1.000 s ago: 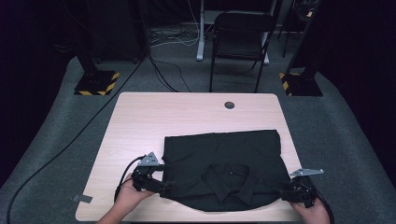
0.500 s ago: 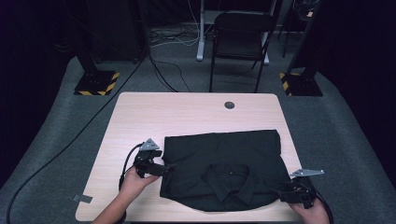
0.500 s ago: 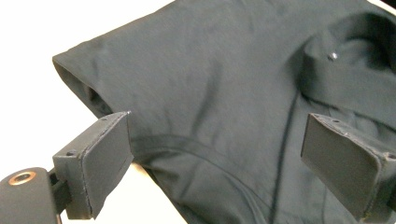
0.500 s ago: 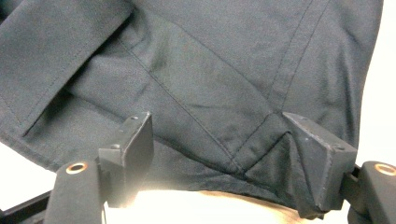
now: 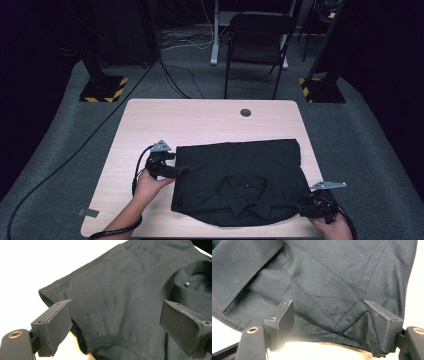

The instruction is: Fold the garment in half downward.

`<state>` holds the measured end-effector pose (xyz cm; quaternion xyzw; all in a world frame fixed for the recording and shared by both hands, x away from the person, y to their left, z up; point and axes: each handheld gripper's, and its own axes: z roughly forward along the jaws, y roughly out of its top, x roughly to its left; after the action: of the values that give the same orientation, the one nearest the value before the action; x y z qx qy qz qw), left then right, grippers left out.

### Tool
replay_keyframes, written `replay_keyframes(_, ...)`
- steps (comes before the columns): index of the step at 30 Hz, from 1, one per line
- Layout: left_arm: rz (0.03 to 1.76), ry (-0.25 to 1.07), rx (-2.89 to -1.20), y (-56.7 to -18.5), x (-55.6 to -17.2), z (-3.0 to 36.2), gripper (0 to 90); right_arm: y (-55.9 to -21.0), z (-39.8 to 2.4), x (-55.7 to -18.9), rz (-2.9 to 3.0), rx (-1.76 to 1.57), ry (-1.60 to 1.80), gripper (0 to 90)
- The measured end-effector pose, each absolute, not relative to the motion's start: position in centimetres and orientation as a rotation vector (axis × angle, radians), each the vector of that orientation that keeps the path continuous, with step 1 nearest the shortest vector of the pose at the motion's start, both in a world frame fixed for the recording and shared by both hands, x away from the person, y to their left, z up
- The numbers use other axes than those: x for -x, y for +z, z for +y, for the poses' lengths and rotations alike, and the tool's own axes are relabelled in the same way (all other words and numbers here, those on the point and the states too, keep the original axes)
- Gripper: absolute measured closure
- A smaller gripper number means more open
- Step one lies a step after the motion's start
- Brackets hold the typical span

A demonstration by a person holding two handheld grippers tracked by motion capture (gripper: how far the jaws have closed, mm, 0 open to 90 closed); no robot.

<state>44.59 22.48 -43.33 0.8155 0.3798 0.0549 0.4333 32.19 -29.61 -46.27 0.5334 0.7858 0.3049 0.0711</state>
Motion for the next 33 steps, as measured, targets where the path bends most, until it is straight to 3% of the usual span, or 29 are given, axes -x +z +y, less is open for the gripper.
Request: replay_keyframes(33,1.141,0.304,-2.092,-45.7,-51.1,22.1,37.4,-46.4,-29.6,-32.1,2.355,-1.608,0.934,23.1)
